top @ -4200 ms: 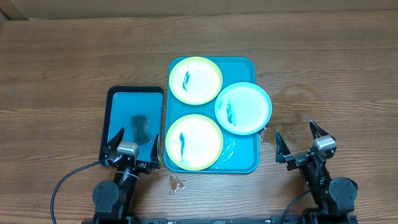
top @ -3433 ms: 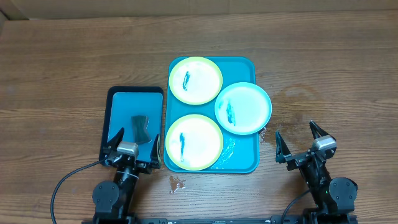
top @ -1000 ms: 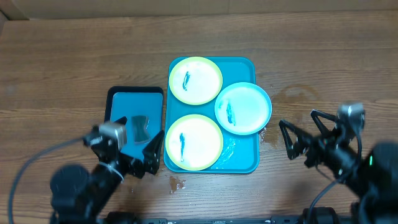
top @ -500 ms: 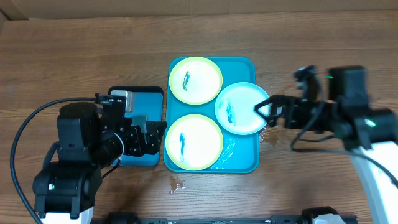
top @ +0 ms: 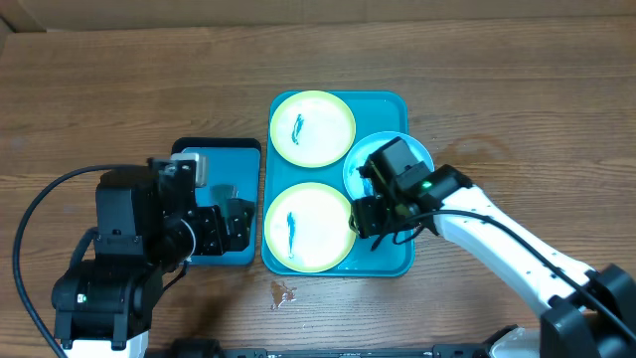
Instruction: Clean dirty plates on tray and stack at the side
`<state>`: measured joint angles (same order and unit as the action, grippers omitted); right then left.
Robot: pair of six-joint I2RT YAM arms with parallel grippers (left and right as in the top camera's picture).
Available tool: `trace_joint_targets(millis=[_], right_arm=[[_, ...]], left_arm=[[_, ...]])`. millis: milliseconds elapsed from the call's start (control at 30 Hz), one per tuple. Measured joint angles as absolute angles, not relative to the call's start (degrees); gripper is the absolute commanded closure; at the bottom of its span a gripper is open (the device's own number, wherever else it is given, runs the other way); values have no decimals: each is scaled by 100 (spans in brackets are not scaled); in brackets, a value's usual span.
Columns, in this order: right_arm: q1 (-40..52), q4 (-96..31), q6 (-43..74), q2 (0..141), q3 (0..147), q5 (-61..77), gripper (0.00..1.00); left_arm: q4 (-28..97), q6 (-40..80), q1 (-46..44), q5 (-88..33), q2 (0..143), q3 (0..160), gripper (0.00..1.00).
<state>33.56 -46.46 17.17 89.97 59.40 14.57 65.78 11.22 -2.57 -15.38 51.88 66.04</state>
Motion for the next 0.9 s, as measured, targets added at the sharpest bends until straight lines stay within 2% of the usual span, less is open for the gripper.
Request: trace_joint_targets(millis=[133, 300, 433, 567, 800, 900], right_arm=[[3542, -4125, 1844, 9249, 5837, 1326, 50], [3638, -3809, 2029, 9751, 5586, 1072, 61], [3636, -3680, 2165, 9970, 5524, 880, 76], [3636, -3607, 2211, 9972, 5522, 661, 85], [3636, -3559, 2246, 9977, 5522, 502, 86], [3636, -3557, 2248, 9977, 5524, 486, 86]], left_arm=[[6731, 1518, -257, -919, 5234, 6604, 0], [6731, 1752, -257, -620, 5621, 6547, 0], [6726, 1833, -257, -521, 6235, 6379, 0], [6624, 1861, -257, -355, 6884, 6320, 0], [6556, 1918, -257, 32, 7863, 6313, 0], [6281, 1933, -257, 196, 8342, 6283, 11]])
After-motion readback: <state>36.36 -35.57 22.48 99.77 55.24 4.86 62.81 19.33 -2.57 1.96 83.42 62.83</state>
